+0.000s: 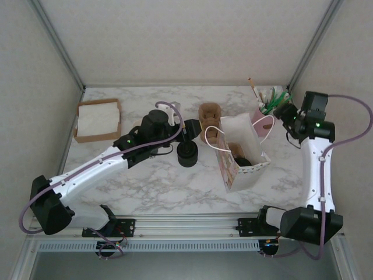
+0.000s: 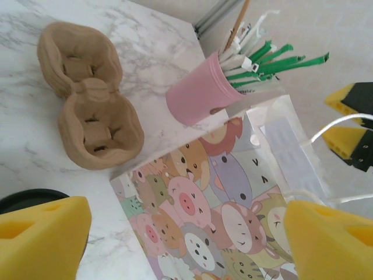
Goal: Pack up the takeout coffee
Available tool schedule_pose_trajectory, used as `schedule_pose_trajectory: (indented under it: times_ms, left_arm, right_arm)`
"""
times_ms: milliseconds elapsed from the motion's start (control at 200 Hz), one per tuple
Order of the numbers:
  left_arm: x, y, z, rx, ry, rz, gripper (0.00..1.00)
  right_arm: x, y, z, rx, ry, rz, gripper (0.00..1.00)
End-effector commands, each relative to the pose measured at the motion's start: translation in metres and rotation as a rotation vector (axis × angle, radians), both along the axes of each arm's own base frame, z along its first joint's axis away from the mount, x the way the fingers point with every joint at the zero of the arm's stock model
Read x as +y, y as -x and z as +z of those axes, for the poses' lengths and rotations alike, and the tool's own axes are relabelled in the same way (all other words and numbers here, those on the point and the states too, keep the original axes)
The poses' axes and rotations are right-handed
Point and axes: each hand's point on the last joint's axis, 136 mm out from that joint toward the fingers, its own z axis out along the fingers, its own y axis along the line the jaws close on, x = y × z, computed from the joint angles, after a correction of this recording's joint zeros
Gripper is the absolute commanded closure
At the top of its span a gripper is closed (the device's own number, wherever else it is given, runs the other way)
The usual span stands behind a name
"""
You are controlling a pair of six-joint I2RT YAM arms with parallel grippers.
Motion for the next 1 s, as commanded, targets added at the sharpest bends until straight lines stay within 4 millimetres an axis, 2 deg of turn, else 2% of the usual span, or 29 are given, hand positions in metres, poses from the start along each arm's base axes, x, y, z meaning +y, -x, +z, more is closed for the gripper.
schedule_pose_trajectory:
  times_ms: [0,150,305,521,736,991]
  left_arm:
    - [0.010,-0.006,0.030,-0.070,0.002,0.009,0.09]
    - [0.005,-0.016,0.050,-0.109,0.007,-0.010,0.01]
    - [-0.004,-0.026,0.056,-0.118,0.004,-0.036,0.00]
    - [-0.013,-0.035,0.047,-0.097,0.004,-0.056,0.00]
    - [-0.014,-0.037,0.038,-0.081,0.001,-0.058,0.00]
    - [-0.012,-0.038,0.037,-0.080,0.004,-0.051,0.00]
  right_arm:
    - [0.007,-0.011,0.015,-0.003,0.023,0.094,0.32]
    - [0.011,-0.032,0.035,-0.041,0.018,0.148,0.37]
    - [0.015,-0.052,0.040,-0.029,-0.023,0.171,0.54]
    - [0.014,-0.069,0.030,0.015,-0.049,0.165,0.66]
    - [0.012,-0.078,0.020,0.034,-0.055,0.162,0.70]
    - [0.012,-0.088,0.010,0.047,-0.067,0.160,0.76]
